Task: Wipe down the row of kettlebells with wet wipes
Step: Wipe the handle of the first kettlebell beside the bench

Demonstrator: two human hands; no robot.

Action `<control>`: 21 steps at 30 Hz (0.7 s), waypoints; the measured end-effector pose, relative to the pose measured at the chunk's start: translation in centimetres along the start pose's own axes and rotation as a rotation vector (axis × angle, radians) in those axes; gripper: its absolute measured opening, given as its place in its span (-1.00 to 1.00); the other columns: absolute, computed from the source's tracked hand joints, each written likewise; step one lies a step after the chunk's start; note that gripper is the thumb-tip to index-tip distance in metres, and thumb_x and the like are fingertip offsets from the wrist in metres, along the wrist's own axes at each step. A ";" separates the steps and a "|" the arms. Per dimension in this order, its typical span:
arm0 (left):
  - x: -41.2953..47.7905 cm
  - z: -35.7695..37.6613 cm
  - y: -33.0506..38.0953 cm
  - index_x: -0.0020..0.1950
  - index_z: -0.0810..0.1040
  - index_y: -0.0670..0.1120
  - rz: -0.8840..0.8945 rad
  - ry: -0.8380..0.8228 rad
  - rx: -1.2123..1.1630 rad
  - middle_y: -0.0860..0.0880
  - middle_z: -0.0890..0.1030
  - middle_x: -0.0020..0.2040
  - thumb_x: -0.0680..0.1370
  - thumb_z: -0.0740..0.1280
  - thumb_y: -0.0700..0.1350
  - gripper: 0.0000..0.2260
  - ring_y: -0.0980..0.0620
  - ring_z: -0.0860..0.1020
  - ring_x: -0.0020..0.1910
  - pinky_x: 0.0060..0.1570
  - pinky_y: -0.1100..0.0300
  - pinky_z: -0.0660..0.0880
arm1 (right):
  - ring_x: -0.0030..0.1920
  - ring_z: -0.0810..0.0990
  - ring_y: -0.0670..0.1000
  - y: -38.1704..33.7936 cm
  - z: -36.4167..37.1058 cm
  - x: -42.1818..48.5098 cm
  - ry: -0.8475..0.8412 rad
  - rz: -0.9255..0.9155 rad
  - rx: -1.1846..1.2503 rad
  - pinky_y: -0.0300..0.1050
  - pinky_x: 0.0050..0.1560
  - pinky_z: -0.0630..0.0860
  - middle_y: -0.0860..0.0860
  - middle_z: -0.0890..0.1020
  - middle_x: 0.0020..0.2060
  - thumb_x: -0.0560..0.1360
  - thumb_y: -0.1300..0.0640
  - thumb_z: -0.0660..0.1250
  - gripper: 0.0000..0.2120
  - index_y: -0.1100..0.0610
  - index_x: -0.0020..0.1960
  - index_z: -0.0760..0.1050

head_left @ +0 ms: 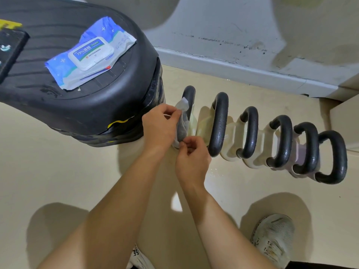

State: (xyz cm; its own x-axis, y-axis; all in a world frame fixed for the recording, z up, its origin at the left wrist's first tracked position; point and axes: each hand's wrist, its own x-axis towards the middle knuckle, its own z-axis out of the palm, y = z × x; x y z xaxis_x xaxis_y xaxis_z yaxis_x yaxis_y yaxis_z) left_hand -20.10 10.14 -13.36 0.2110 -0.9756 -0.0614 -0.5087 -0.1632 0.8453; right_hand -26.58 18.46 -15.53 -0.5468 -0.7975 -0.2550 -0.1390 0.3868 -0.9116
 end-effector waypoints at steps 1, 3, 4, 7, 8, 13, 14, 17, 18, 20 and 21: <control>0.4 0.2 0.2 -0.12 0.66 -0.05 0.008 0.004 0.009 0.12 0.64 -0.25 0.52 0.46 -0.09 -0.94 0.21 0.62 -0.23 -0.17 0.42 0.53 | -0.23 0.61 -0.16 -0.4 -0.1 0.2 0.004 -0.006 0.012 -0.24 -0.11 0.57 -0.11 0.64 -0.24 0.53 0.28 0.35 -0.88 0.07 -0.08 0.54; 1.4 0.8 0.7 -0.11 0.67 -0.06 0.029 -0.002 0.029 0.08 0.67 -0.19 0.53 0.44 -0.10 -0.95 0.16 0.64 -0.18 -0.06 0.27 0.59 | -0.26 0.59 -0.23 -1.5 -0.1 1.2 0.014 -0.015 0.030 -0.38 -0.17 0.52 -0.15 0.62 -0.27 0.53 0.28 0.35 -0.87 0.06 -0.07 0.53; 1.9 1.1 0.9 -0.10 0.67 -0.05 0.032 -0.010 0.042 0.07 0.68 -0.17 0.53 0.43 -0.11 -0.95 0.14 0.64 -0.16 -0.02 0.23 0.59 | -0.27 0.58 -0.24 -2.1 0.0 1.9 0.020 -0.023 0.033 -0.42 -0.19 0.50 -0.16 0.61 -0.28 0.53 0.28 0.34 -0.87 0.05 -0.07 0.54; 3.4 1.3 1.4 -0.05 0.71 -0.07 0.018 -0.047 0.053 0.03 0.70 -0.11 0.54 0.40 -0.13 -0.90 0.08 0.64 -0.10 0.09 0.15 0.58 | -0.19 0.61 -0.16 -3.6 0.3 4.7 0.034 -0.063 -0.011 -0.39 -0.17 0.47 -0.09 0.64 -0.22 0.55 0.30 0.27 -0.83 0.08 -0.05 0.58; 3.6 1.2 1.4 -0.04 0.72 -0.08 0.008 -0.064 0.042 0.02 0.71 -0.10 0.55 0.39 -0.13 -0.89 0.09 0.64 -0.10 0.08 0.16 0.57 | -0.15 0.62 -0.12 -3.8 0.5 5.4 0.029 -0.062 -0.036 -0.34 -0.14 0.49 -0.06 0.66 -0.17 0.56 0.29 0.24 -0.81 0.09 -0.03 0.60; -0.2 0.7 -2.2 -0.30 0.55 -0.19 -0.095 -0.121 -0.014 -0.12 0.56 -0.40 0.59 0.31 -0.05 -0.68 0.07 0.42 -0.41 -0.36 0.06 0.41 | -0.21 0.60 -0.17 -4.0 0.1 3.8 -0.063 -0.070 -0.129 -0.28 -0.16 0.51 -0.14 0.64 -0.22 0.65 0.12 0.19 -0.83 -0.01 -0.02 0.54; -1.0 0.6 -2.8 -0.30 0.55 -0.21 -0.132 -0.124 -0.072 -0.14 0.54 -0.41 0.60 0.31 -0.06 -0.68 0.06 0.40 -0.41 -0.36 0.09 0.39 | -0.27 0.58 -0.15 -3.8 -0.1 2.9 -0.102 -0.056 -0.095 -0.21 -0.20 0.54 -0.13 0.63 -0.29 0.66 0.10 0.17 -0.82 -0.02 -0.05 0.52; -2.1 0.5 -2.7 -0.22 0.61 -0.15 -0.207 -0.166 -0.211 -0.01 0.57 -0.38 0.63 0.29 -0.11 -0.74 0.09 0.48 -0.36 -0.29 0.15 0.45 | -0.16 0.62 -0.15 -2.7 -0.9 0.7 -0.198 0.003 -0.042 -0.14 -0.10 0.56 -0.12 0.67 -0.19 0.64 0.16 0.16 -0.77 -0.07 0.01 0.55; -2.0 0.3 -2.4 -0.17 0.64 -0.13 -0.207 -0.194 -0.230 0.00 0.62 -0.32 0.64 0.29 -0.11 -0.76 0.12 0.53 -0.33 -0.27 0.18 0.49 | -0.10 0.63 -0.15 -2.3 -1.1 0.5 -0.219 -0.003 -0.048 -0.12 -0.05 0.56 -0.13 0.68 -0.14 0.63 0.17 0.16 -0.76 -0.08 0.06 0.57; -1.7 0.0 -1.7 -0.05 0.68 -0.13 -0.211 -0.261 -0.256 -0.06 0.70 -0.18 0.64 0.30 -0.09 -0.80 0.17 0.60 -0.25 -0.25 0.30 0.54 | -0.11 0.63 -0.11 -2.0 -1.3 0.8 -0.251 -0.017 -0.050 -0.01 -0.03 0.56 -0.11 0.68 -0.16 0.63 0.15 0.18 -0.79 -0.03 0.05 0.58; -1.4 -0.1 -1.6 -0.02 0.69 -0.15 -0.214 -0.291 -0.262 -0.11 0.71 -0.14 0.64 0.30 -0.08 -0.79 0.14 0.62 -0.21 -0.19 0.27 0.56 | -0.16 0.62 -0.07 -2.2 -1.1 1.2 -0.265 -0.012 -0.038 0.05 -0.06 0.56 -0.06 0.66 -0.20 0.63 0.12 0.19 -0.82 0.01 0.00 0.58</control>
State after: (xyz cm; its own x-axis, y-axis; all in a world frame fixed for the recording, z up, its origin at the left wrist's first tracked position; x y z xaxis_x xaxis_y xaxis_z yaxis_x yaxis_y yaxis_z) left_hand -19.54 11.76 -14.57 0.0253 -0.9307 -0.3648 -0.2428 -0.3598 0.9009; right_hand -27.86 17.16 -13.43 -0.3107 -0.8935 -0.3241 -0.1777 0.3896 -0.9037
